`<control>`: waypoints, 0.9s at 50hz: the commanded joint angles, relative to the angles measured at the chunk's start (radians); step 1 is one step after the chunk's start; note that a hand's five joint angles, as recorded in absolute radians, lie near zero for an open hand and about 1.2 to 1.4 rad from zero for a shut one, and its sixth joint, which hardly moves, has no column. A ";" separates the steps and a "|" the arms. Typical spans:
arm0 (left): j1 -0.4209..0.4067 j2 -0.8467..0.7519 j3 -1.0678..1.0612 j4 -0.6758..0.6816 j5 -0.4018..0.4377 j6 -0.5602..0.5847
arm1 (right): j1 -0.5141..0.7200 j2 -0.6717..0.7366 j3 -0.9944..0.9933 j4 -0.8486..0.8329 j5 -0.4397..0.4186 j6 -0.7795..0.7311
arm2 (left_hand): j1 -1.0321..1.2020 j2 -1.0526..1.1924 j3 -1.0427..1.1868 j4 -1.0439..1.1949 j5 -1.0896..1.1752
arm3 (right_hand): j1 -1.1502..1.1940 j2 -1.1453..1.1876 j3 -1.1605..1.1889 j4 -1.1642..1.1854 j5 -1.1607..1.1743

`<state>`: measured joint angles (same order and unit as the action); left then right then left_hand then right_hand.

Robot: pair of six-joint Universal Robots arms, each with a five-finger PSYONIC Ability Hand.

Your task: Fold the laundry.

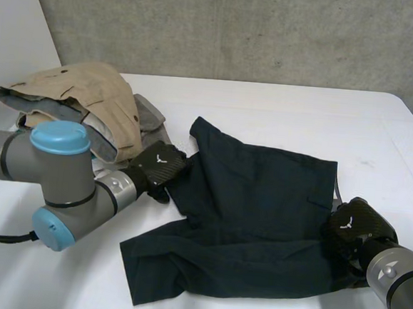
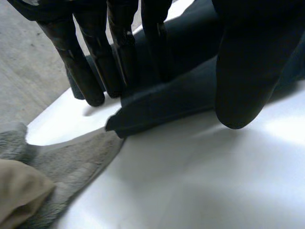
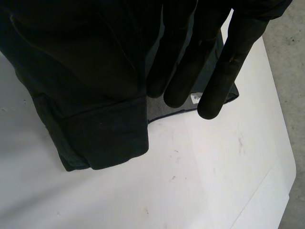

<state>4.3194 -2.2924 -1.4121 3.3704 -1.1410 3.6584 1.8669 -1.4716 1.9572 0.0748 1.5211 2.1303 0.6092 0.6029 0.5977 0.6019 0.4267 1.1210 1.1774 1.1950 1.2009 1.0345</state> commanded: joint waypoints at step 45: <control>-0.202 0.441 -0.198 -0.095 -0.614 0.045 | 0.011 -0.006 0.008 -0.030 0.008 0.080 | -0.322 -0.316 -0.311 -0.315 -0.314 | 0.275 0.219 0.201 0.195 0.187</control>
<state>4.1279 -2.0004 -1.5759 3.3477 -1.7635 3.8139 1.8742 -1.4769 1.9651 0.0490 1.5308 2.1933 0.2927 0.2841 0.2821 0.2780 0.0952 1.1210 1.1774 1.1949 1.2009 1.0345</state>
